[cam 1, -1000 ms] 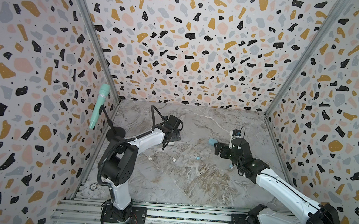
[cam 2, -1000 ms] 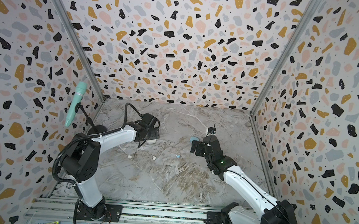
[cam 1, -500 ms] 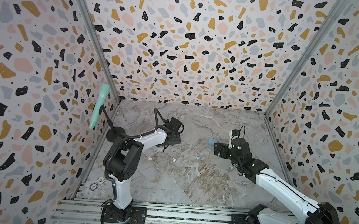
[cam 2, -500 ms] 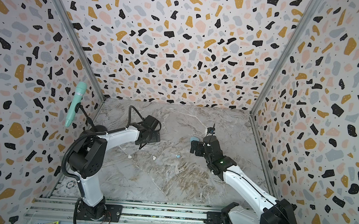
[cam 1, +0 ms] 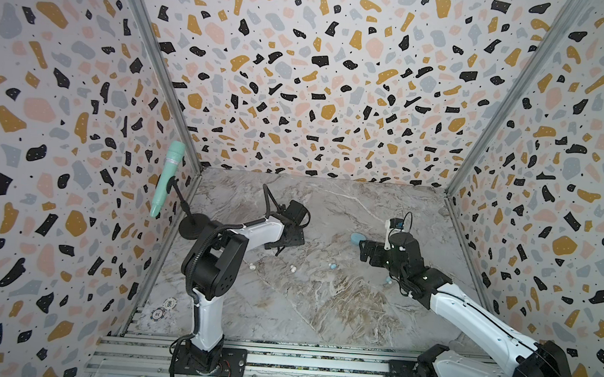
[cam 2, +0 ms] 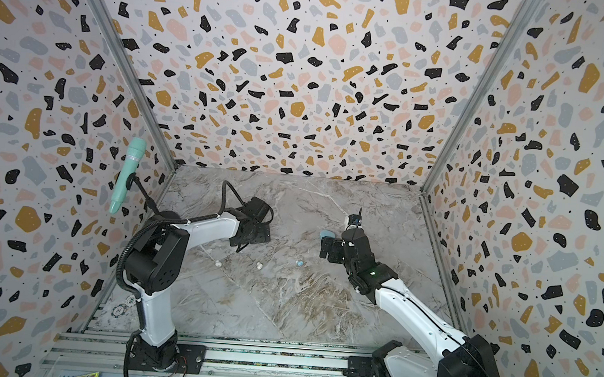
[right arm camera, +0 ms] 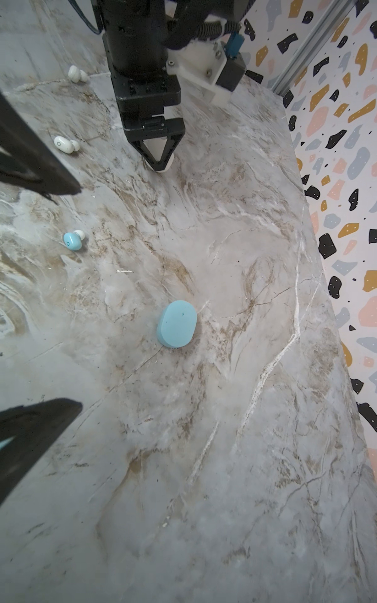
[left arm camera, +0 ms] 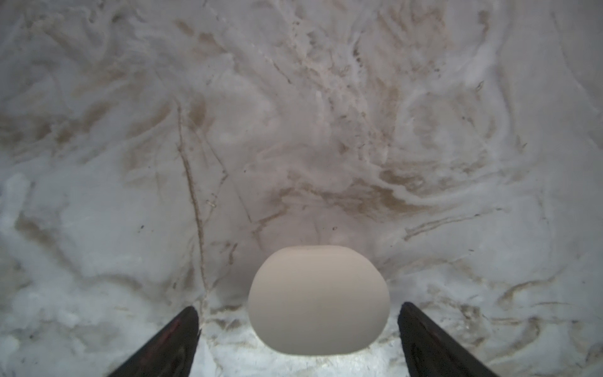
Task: Insert wireless bluetooth earbuds into charging case
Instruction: Move the charging case to the center of the table.
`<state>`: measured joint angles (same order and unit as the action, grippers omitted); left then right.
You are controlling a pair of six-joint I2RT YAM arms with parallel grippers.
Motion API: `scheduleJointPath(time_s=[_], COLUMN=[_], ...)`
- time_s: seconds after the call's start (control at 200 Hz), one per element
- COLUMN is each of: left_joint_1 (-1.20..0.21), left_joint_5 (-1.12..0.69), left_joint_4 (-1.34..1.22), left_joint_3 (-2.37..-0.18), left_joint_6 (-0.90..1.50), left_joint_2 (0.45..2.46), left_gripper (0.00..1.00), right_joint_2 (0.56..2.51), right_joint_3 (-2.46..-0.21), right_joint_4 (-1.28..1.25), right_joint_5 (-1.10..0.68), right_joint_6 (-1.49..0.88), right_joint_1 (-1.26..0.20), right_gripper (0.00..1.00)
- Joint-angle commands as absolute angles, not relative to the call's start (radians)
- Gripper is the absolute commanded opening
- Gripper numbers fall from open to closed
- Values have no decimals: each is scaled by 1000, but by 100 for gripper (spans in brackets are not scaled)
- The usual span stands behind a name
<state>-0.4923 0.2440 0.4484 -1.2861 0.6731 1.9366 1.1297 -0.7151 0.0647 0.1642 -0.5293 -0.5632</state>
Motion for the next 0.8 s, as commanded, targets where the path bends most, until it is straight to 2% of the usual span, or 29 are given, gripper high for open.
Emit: scheduleJointPath(time_s=[0.0,0.235,0.42,0.796], left_joint_1=[-500,-502,-503,-504], left_joint_5=[246,264,255,281], left_joint_4=[451,454,446,455], left_joint_3=[-1323,-1333,-1334,-1336], left_joint_6=[667,672,673,670], left_joint_2=[1956,1964,1977,1982], left_gripper=[95,91,84,81], right_joint_2=[1115,1113,1110,1111], right_joint_3=[-707,-706,-707,-705], right_joint_4=[53,51,50,50], right_joint_5=[159,157,152,155], right_joint_6=[-526,-530,-531,-534], right_joint_1=[-568,-569,-569,-569], right_gripper=[97,97,97,96])
